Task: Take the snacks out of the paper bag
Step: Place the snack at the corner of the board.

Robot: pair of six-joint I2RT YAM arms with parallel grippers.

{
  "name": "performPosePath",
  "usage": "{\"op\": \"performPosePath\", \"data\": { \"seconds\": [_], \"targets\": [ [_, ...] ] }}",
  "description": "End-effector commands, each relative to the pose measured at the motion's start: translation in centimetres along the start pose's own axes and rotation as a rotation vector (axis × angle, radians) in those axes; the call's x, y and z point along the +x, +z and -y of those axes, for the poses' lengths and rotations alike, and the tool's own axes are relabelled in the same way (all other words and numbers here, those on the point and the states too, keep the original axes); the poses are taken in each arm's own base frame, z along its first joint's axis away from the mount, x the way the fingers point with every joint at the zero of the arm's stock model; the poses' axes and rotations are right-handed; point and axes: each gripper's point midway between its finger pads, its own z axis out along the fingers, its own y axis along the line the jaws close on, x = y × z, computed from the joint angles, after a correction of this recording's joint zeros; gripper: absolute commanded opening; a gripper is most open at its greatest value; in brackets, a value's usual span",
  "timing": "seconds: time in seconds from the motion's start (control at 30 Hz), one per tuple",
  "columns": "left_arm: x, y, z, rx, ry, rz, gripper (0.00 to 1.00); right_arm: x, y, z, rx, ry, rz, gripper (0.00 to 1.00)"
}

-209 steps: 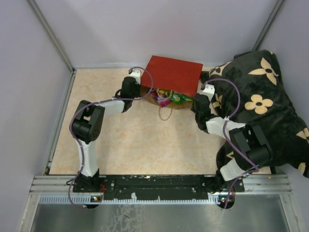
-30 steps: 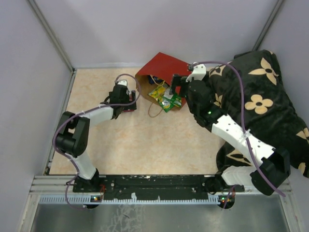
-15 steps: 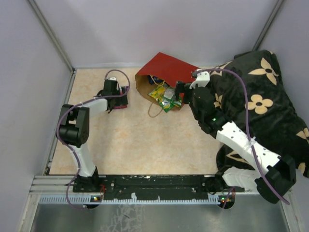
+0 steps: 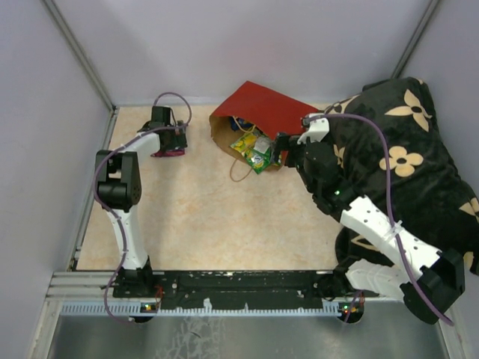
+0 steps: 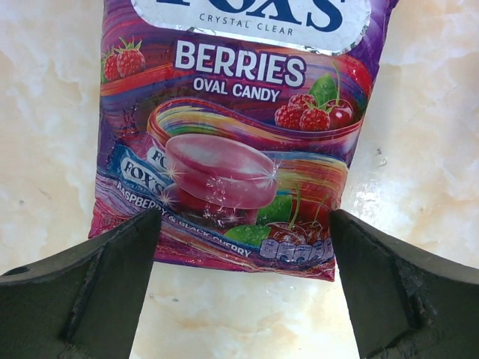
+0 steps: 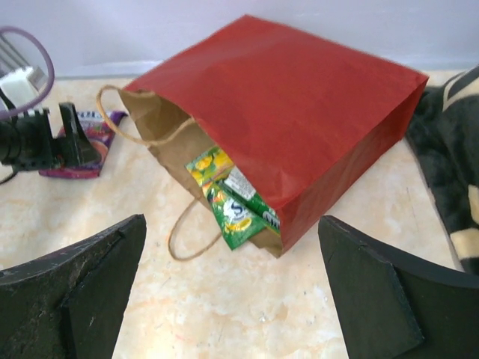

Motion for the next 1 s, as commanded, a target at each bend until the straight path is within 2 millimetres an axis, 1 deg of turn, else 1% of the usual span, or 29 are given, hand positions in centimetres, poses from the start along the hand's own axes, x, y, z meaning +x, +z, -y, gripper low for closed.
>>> {"op": "performPosePath", "data": {
  "seconds": [0.0, 0.07, 0.1, 0.13, 0.23, 0.33, 0.4, 0.47, 0.5, 0.6, 0.63, 0.77, 0.83, 0.97],
  "targets": [
    [-1.0, 0.8, -0.1, 0.025, 0.068, 0.010, 0.99, 0.6, -0.8, -0.7, -0.059, 0.051, -0.011, 0.99],
    [-2.0, 1.4, -0.5, 0.007, 0.092, 0.014, 0.99, 1.6, -1.6, -1.1, -0.093, 0.081, -0.047, 0.99],
    [-2.3, 1.9, -1.0, -0.012, 0.103, 0.006, 0.99, 2.3, -2.0, -1.1, -0.106, 0.103, -0.059, 0.99],
    [-3.4, 2.3, -1.3, -0.018, 0.110, 0.017, 0.99, 2.7, -2.5, -1.3, -0.126, 0.127, -0.057, 0.99],
    [-4.3, 3.8, -3.2, -0.041, 0.118, 0.003, 0.99, 3.2, -3.8, -1.4, -0.167, 0.177, -0.041, 0.99],
    [-4.4, 5.1, -6.1, -0.076, 0.089, -0.011, 0.99, 2.9, -4.8, -0.9, -0.165, 0.178, -0.035, 0.99],
    [-4.0, 6.0, -7.9, -0.083, 0.038, -0.035, 0.99, 2.5, -5.5, -0.3, -0.151, 0.179, -0.016, 0.99],
    [-3.1, 6.9, -10.0, -0.106, 0.003, -0.062, 0.99, 2.0, -6.1, 0.2, -0.141, 0.185, 0.012, 0.99],
    [-2.4, 7.2, -10.7, -0.117, 0.002, -0.077, 0.99, 1.9, -6.3, 0.4, -0.135, 0.187, 0.021, 0.99],
    [-0.8, 8.2, -12.3, -0.157, 0.027, -0.120, 0.99, 1.8, -6.4, 0.5, -0.134, 0.198, 0.030, 0.99],
    [-0.6, 8.3, -12.9, -0.168, 0.027, -0.131, 0.99, 2.0, -6.3, 0.3, -0.141, 0.200, 0.025, 0.99],
    [-0.7, 8.2, -15.3, -0.210, 0.056, -0.128, 0.99, 3.3, -5.4, -0.2, -0.152, 0.189, -0.020, 0.99],
    [-1.2, 8.0, -16.6, -0.223, 0.070, -0.119, 0.99, 3.6, -5.1, -0.4, -0.155, 0.186, -0.033, 0.99],
    [-1.9, 7.6, -17.5, -0.217, 0.188, -0.073, 0.99, 3.6, -4.7, -1.2, -0.184, 0.195, -0.032, 0.99]
  ]
}}
